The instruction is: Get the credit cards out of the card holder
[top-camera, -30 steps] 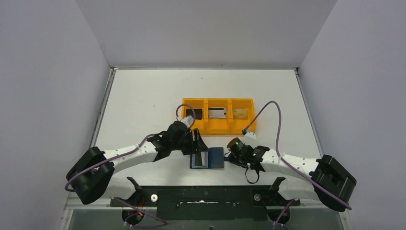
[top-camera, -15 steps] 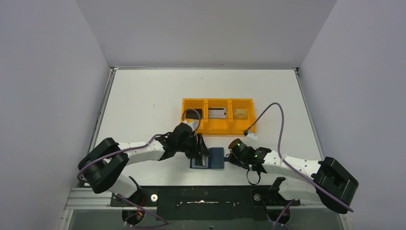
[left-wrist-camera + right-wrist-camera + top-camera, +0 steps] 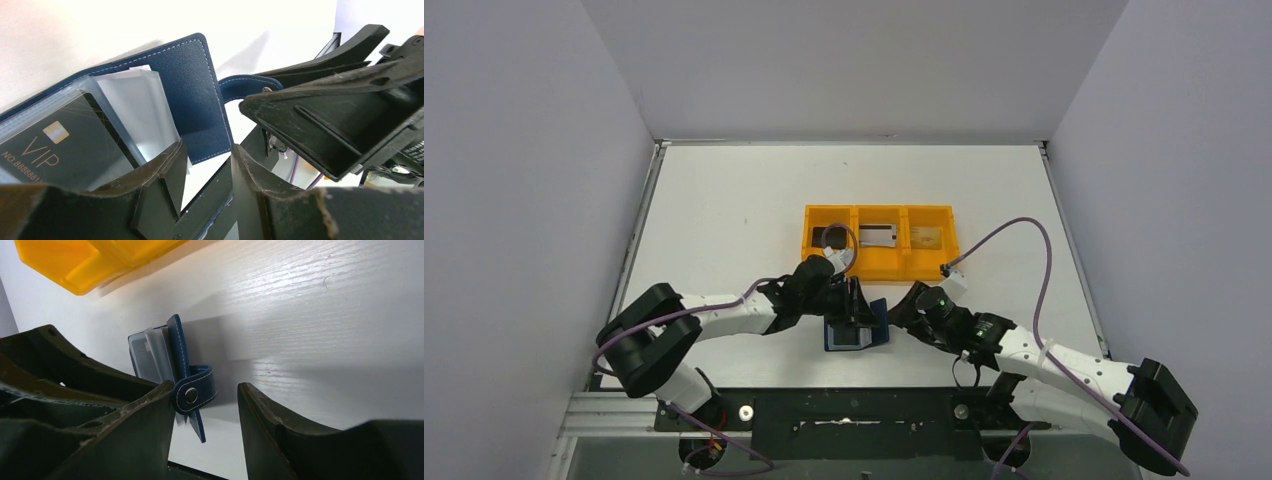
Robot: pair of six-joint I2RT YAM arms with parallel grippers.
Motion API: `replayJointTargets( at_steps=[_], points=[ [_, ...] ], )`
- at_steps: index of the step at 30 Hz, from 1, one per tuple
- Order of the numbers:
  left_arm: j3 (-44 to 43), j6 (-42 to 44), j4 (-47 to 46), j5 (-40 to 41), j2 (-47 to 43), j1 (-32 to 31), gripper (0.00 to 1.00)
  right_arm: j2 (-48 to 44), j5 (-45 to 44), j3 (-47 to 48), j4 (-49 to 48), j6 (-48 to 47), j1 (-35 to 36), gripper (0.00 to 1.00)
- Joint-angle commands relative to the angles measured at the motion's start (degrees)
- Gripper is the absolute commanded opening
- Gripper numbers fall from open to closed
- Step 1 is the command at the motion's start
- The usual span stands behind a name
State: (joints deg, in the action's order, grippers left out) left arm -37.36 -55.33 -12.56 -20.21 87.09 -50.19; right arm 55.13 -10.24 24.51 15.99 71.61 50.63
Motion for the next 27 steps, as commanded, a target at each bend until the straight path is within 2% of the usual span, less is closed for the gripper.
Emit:
replayJointTargets(
  at_steps=[1, 7, 10, 14, 18, 27],
  points=[
    [-1.6, 0.2, -4.3, -2.4, 1.9, -0.2, 0.35, -1.9, -1.1, 2.7, -0.1, -0.3, -0.4, 0.48],
    [-1.5, 0.0, -4.0, -2.4, 4.5, -0.5, 0.29, -1.6, -2.9, 6.7, 4.0, -0.3, -0.1, 0.45],
    [-1.7, 0.5, -3.0, -2.0, 5.4, -0.7, 0.26, -1.7, -6.4, 9.0, 7.6, 0.7, 0.2, 0.38],
    [-2.5, 1.8, -0.7, -1.3, 6.5, -1.5, 0.23, -0.5, -4.6, 9.6, 1.2, -4.7, -0.4, 0.29],
    [-3.0, 2.8, 1.6, -0.2, 6.6, -2.1, 0.20, 6.1, -0.4, 11.3, -2.7, -6.4, -1.4, 0.15],
    [-2.5, 3.5, 3.4, 0.8, 5.7, -2.1, 0.18, 17.7, 6.3, 12.7, -11.5, -6.7, -1.7, 0.09]
  ],
)
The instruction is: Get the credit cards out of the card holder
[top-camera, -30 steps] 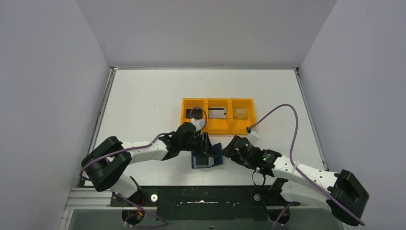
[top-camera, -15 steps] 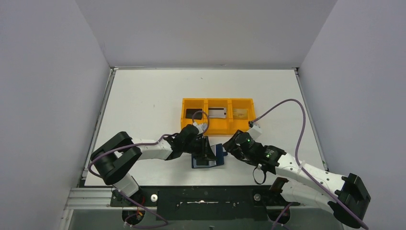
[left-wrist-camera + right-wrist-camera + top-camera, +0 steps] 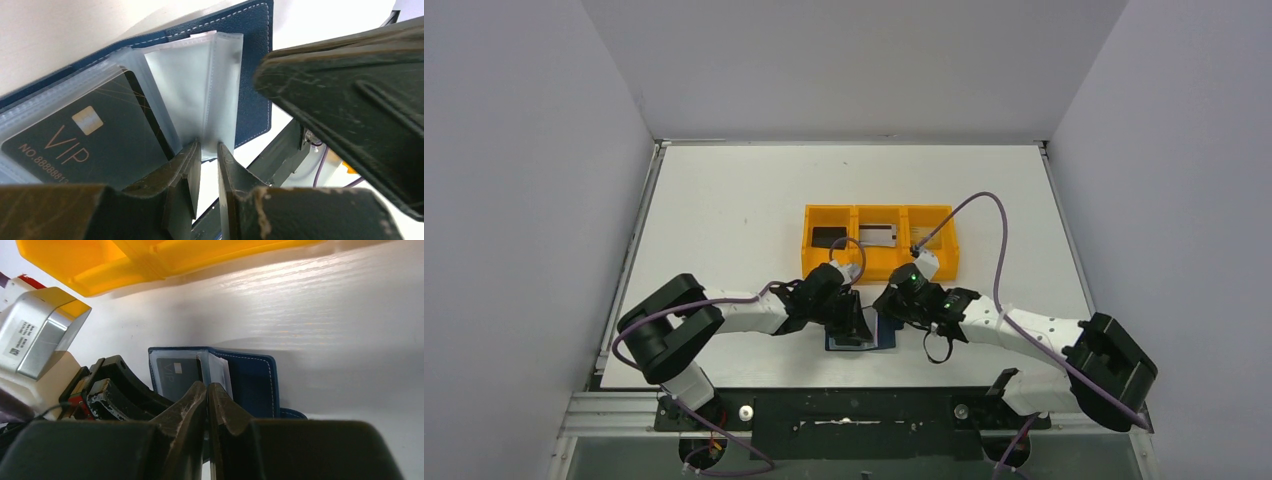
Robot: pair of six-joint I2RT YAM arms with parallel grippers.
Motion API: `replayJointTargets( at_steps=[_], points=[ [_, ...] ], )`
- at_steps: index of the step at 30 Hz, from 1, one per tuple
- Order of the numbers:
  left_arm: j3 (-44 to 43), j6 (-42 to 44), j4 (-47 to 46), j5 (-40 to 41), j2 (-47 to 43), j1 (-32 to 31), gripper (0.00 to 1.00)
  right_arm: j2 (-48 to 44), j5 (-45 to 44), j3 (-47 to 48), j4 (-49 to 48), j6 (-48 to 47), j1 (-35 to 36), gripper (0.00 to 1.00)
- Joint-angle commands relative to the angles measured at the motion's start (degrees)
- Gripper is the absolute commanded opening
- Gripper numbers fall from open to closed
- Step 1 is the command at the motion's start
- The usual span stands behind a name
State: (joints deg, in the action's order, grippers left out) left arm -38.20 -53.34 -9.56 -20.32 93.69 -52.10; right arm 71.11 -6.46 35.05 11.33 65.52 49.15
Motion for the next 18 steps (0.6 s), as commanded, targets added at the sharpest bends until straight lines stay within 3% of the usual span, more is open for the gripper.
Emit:
replayJointTargets(
  at_steps=[1, 6, 11, 18],
  points=[
    [-1.8, 1.5, 0.4, 1.0, -1.1, -0.2, 0.18, 2.2, 2.5, 1.5, -7.6, -0.3, -0.2, 0.09],
    [-1.5, 2.1, 1.5, 1.9, -2.4, -0.3, 0.18, 4.2, 7.5, -3.6, -14.7, 0.9, -2.3, 0.10],
    [-1.5, 2.5, 3.8, 4.8, -5.6, -0.3, 0.19, 5.8, 6.4, -4.4, -10.7, -1.0, -2.6, 0.11],
    [-2.7, 5.4, 12.2, 13.7, -15.4, 1.6, 0.40, 6.0, 10.6, -8.8, -14.5, 0.0, -3.7, 0.13]
  ],
)
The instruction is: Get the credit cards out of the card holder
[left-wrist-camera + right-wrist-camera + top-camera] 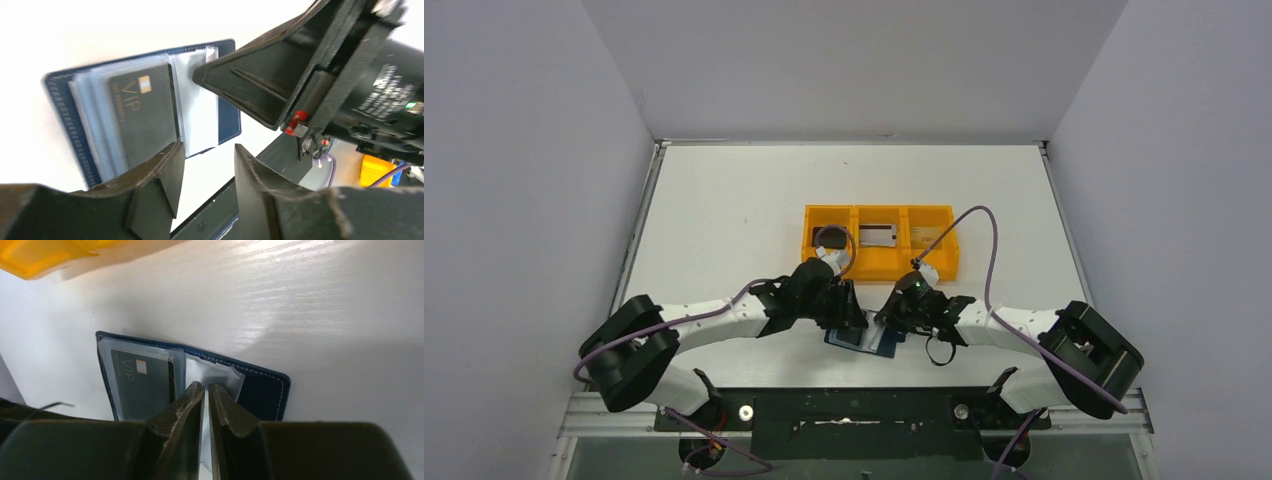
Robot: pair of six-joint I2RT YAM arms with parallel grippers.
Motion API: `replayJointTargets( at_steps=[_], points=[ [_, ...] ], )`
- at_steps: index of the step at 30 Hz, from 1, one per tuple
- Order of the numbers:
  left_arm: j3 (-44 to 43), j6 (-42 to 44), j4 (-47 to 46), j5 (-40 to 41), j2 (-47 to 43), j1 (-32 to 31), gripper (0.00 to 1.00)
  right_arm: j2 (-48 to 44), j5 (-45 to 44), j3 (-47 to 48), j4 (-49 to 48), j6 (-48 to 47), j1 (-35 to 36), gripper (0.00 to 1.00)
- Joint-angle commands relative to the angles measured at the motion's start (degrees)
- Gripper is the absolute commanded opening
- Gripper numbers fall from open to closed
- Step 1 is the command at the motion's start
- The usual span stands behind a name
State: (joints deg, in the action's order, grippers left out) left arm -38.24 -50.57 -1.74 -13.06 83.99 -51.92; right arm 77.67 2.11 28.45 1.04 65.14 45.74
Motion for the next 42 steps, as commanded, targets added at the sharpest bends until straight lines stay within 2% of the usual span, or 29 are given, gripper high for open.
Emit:
replayJointTargets(
  at_steps=[1, 5, 14, 23, 29, 32, 34, 38, 42],
  points=[
    [-2.3, 2.6, 5.6, 7.2, -6.2, 2.0, 0.43, -0.9, 2.0, -2.8, -4.6, 0.6, -0.3, 0.14],
    [-1.0, 3.0, 7.3, 6.7, -5.5, 4.4, 0.45, -2.2, 1.8, -3.3, -5.8, 1.2, 0.2, 0.16],
    [-2.6, 5.8, 7.0, 3.6, 0.1, 4.5, 0.44, -0.9, 2.9, -1.5, -8.4, 1.0, 1.5, 0.19],
    [0.3, 4.4, 6.6, 3.8, 0.4, 3.7, 0.33, 3.2, 4.2, -0.1, -12.0, 2.2, 4.1, 0.23],
    [0.4, 3.3, 6.7, 4.5, 0.8, 2.1, 0.29, 3.3, 1.1, -0.6, -9.8, 5.6, 5.4, 0.27],
    [0.4, 3.1, 6.9, 5.0, 1.7, 1.4, 0.27, 2.3, 2.5, -3.0, -15.0, 5.9, 5.4, 0.20],
    [0.2, 3.1, 7.7, 5.6, 2.3, 1.0, 0.26, 2.0, 3.8, -4.2, -18.7, 5.8, 5.3, 0.11],
    [-0.4, 2.9, 9.4, 7.3, 2.8, 0.8, 0.23, 1.5, 4.1, -4.9, -20.3, 5.7, 5.3, 0.01],
    [-0.8, 3.2, 10.4, 8.3, 3.6, 0.6, 0.17, 0.3, 5.1, -6.4, -23.3, 6.1, 5.2, 0.00]
  ],
)
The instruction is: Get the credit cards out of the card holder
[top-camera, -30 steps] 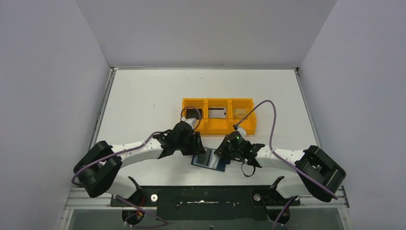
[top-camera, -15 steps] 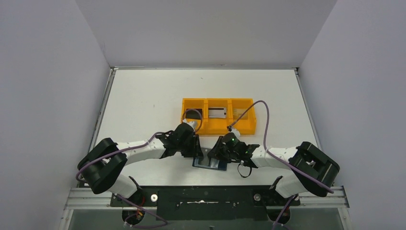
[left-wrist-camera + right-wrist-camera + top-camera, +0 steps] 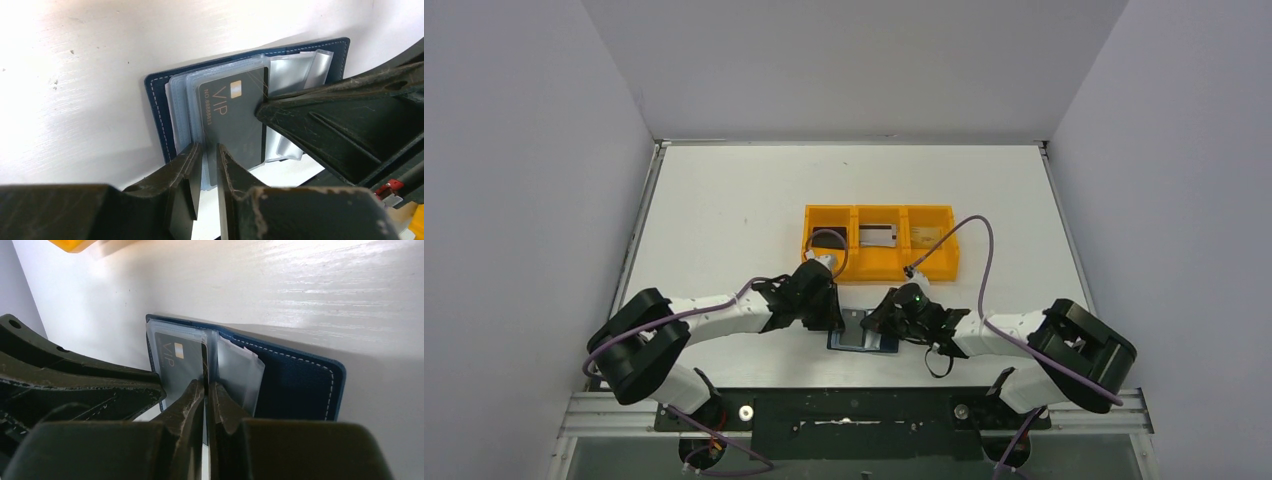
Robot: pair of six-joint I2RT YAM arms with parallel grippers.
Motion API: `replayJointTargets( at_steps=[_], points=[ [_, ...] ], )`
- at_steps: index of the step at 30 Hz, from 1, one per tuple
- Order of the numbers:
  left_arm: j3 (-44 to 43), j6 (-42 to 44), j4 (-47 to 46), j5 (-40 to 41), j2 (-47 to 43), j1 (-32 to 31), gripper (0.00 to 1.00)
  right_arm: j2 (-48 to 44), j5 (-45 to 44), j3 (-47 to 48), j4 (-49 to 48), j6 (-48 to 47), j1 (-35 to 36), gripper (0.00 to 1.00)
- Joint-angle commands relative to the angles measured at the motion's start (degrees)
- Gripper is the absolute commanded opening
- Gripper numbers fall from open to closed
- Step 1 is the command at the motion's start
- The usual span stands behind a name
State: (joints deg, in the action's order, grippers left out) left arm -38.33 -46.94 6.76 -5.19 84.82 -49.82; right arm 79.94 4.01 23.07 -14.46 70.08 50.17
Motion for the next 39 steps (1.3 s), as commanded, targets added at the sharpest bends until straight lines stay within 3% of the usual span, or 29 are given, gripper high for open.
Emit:
replayJointTargets(
  at_steps=[1, 4, 8, 15, 19, 21, 29, 32, 39],
  points=[
    [-0.8, -0.3, 2.1, 0.7, 3.1, -1.6, 0.15, -2.3, 3.4, -1.5, -8.7, 1.2, 0.7, 0.00],
    [-1.4, -0.6, 4.3, 3.3, 3.8, -1.9, 0.05, -3.5, 4.0, -2.8, -10.8, 1.7, 0.3, 0.00],
    [-0.5, -1.5, 4.4, 6.2, 2.9, -2.4, 0.00, -5.3, 4.4, -5.3, -13.2, 3.0, -0.6, 0.00],
    [0.3, -2.3, 3.7, 6.6, 2.7, -2.4, 0.00, -7.7, 5.4, -8.2, -13.7, 3.5, -1.9, 0.00],
    [0.2, -2.3, 3.7, 6.6, 2.7, -2.4, 0.00, -9.3, 4.7, -10.3, -14.3, 4.4, -2.1, 0.04],
    [0.2, -2.3, 3.5, 6.3, 2.7, -2.4, 0.00, -8.9, 4.9, -10.7, -15.6, 4.5, -2.0, 0.10],
    [0.4, -2.5, 2.8, 5.6, 2.5, -2.3, 0.00, -3.1, 6.7, -8.4, -16.6, 3.1, -1.1, 0.22],
    [0.4, -2.7, 2.8, 5.7, 2.1, -2.4, 0.00, -2.4, 7.6, -8.1, -17.0, 2.0, -0.8, 0.21],
    [0.4, -3.4, 3.0, 6.4, 2.1, -2.4, 0.00, -4.5, 9.0, -9.2, -18.9, 0.3, -0.8, 0.02]
  ],
)
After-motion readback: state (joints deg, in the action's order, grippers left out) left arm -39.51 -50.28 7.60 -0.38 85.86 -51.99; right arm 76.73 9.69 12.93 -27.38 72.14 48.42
